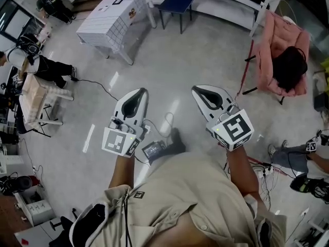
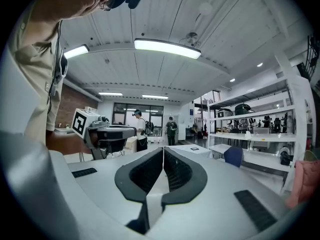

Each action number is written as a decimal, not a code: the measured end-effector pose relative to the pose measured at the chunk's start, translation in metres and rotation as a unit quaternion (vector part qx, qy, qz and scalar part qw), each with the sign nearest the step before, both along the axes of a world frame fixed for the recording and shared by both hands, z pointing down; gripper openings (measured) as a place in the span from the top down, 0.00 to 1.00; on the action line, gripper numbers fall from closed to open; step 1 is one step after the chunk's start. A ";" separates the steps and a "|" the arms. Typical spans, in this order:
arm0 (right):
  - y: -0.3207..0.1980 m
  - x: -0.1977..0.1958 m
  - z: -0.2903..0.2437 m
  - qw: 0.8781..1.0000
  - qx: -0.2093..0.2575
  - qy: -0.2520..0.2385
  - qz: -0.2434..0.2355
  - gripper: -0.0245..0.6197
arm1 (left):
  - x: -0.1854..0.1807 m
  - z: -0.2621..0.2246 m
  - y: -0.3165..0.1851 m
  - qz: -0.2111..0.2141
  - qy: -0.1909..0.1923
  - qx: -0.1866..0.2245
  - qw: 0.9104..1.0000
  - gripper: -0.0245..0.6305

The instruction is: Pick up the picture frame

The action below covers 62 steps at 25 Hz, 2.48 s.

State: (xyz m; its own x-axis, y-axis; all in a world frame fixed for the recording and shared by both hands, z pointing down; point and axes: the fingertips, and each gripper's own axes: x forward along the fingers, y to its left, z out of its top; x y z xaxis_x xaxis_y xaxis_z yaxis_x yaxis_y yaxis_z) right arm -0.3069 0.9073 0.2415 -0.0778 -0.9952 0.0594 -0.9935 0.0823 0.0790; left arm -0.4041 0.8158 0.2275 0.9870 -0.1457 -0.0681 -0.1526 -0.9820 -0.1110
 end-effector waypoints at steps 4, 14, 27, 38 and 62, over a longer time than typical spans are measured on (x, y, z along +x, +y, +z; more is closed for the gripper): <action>-0.045 0.015 -0.003 1.000 -0.001 -0.008 0.002 0.92 | 0.017 -0.005 -0.046 0.005 0.001 0.001 1.000 0.92; -0.169 0.041 -0.001 1.000 -0.004 -0.004 0.023 0.92 | 0.044 -0.004 -0.174 0.030 0.014 -0.011 0.999 0.92; -0.258 0.100 0.003 1.000 -0.022 -0.003 0.017 0.92 | 0.063 -0.001 -0.259 -0.006 0.026 -0.027 0.999 0.92; -0.354 0.197 0.012 0.999 -0.015 -0.018 -0.041 0.92 | 0.131 0.011 -0.339 -0.083 0.011 -0.024 0.996 0.92; -0.538 0.428 0.027 0.989 -0.041 -0.045 -0.138 0.92 | 0.353 0.006 -0.496 -0.173 -0.012 -0.019 0.985 0.92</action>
